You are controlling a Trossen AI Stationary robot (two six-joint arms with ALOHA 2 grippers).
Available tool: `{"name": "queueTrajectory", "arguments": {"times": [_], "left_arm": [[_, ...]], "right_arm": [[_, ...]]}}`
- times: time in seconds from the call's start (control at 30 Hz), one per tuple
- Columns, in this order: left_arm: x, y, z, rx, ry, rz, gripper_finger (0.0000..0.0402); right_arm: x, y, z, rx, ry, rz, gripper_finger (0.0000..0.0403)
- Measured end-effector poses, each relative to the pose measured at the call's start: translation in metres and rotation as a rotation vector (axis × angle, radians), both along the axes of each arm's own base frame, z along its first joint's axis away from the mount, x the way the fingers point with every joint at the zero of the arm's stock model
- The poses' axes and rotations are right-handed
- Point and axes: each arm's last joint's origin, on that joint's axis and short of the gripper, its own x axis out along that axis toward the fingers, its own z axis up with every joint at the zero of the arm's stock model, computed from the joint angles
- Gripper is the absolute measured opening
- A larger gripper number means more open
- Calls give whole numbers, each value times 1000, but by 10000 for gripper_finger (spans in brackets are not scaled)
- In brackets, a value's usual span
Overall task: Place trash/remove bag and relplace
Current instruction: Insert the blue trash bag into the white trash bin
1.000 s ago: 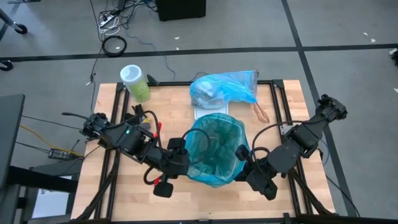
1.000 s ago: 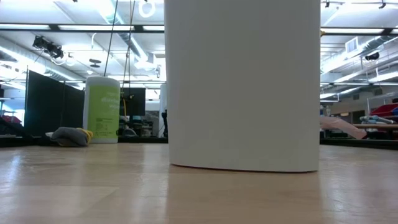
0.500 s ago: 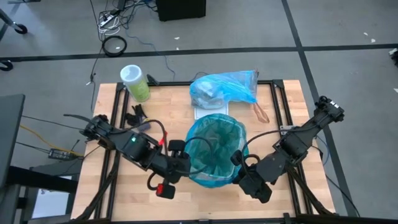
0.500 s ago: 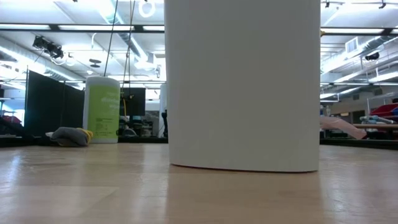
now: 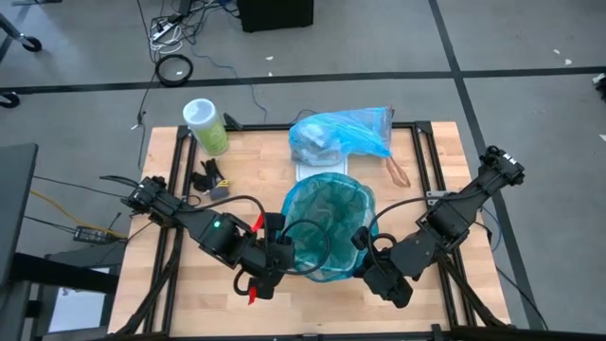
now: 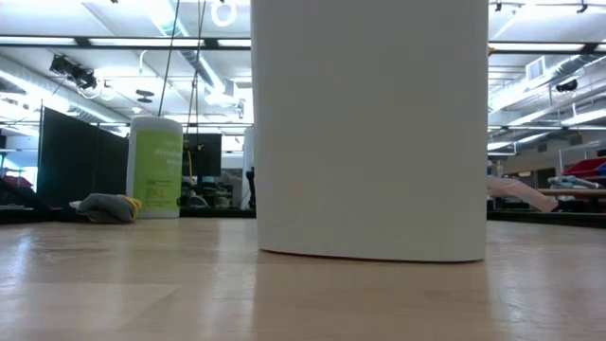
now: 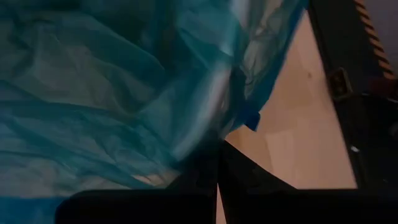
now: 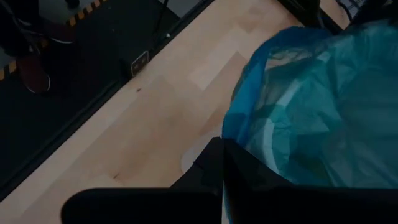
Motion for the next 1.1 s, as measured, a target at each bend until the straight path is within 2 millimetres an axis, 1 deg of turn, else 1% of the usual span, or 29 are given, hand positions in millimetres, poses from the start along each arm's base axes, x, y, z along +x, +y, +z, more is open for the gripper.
{"name": "queueTrajectory", "arguments": {"times": [0.2,0.37,0.5,0.83,0.97,1.1], "left_arm": [[3,0,0,26,-40,-5,9],[7,-3,-14,28,-24,-8,9],[11,-5,-25,20,-20,-17,9],[13,-5,-25,26,-36,-35,9],[13,-5,-25,32,-35,-43,9],[13,-4,-25,41,-34,-56,11]], "right_arm": [[0,0,-1,-5,5,-1,0],[-1,-1,-1,-10,11,-2,0],[-2,-2,-4,-12,48,-19,0],[-7,-5,-13,-35,151,-52,0],[-3,-3,-18,-41,168,-49,0],[4,1,-30,-64,211,-45,0]]}}
